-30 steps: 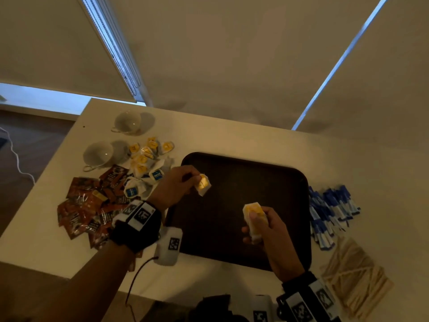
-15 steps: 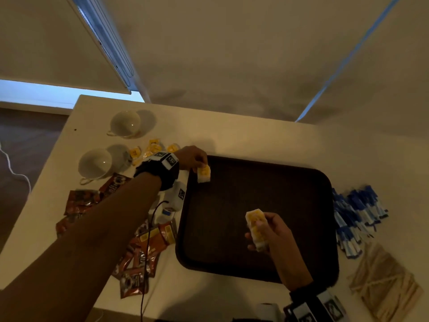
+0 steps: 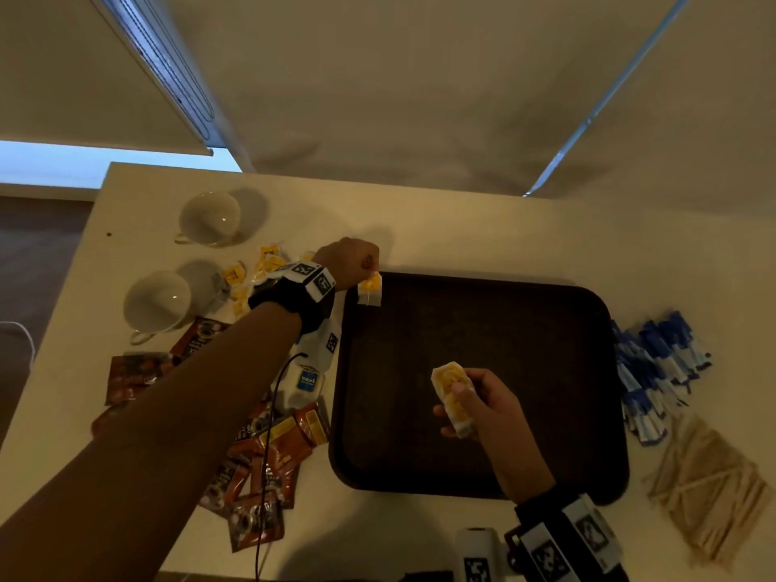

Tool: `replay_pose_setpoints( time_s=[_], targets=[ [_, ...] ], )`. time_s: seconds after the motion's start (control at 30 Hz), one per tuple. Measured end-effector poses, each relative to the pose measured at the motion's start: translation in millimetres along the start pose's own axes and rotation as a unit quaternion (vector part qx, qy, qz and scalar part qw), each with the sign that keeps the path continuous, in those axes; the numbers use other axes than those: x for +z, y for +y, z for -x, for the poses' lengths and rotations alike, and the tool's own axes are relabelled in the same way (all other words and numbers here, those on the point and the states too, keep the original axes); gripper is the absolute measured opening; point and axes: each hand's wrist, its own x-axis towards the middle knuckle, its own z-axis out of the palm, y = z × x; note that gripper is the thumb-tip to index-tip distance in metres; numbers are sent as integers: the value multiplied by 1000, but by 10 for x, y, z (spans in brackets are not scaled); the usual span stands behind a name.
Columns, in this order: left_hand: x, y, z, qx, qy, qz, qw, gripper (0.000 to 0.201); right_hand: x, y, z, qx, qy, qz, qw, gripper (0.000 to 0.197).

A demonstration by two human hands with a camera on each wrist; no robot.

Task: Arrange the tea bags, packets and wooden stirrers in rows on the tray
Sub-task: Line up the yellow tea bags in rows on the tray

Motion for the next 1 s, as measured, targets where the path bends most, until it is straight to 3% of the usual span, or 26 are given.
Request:
replay_pose_setpoints(
  time_s=[0.1, 0.23, 0.33, 0.43, 0.57, 0.8, 1.0],
  targets=[
    [-16, 20, 23, -14, 18, 7, 1000, 15, 48, -9, 0, -6, 0, -3, 1000, 12],
    [-86, 148, 190, -15, 96, 7, 995, 18, 66, -5, 12, -10, 5, -5, 1000, 11],
    [-77, 316, 467, 33, 158, 113, 980, 11, 64, -16, 43, -18, 5, -8, 1000, 12],
    [-3, 573, 837, 78, 98, 238, 963, 9, 83, -59, 72, -30, -5, -15, 999, 12],
    [215, 801, 1188, 69, -21, 313, 947, 19, 136, -79, 120, -45, -14, -9, 999, 12],
    [590, 969, 1536, 45, -4, 377, 925, 12, 134, -41, 249, -48, -15, -26, 998, 25],
    [628, 1072, 1708, 4, 14, 488, 873, 10, 46, 30, 302, -40, -9, -24, 999, 17]
  ],
)
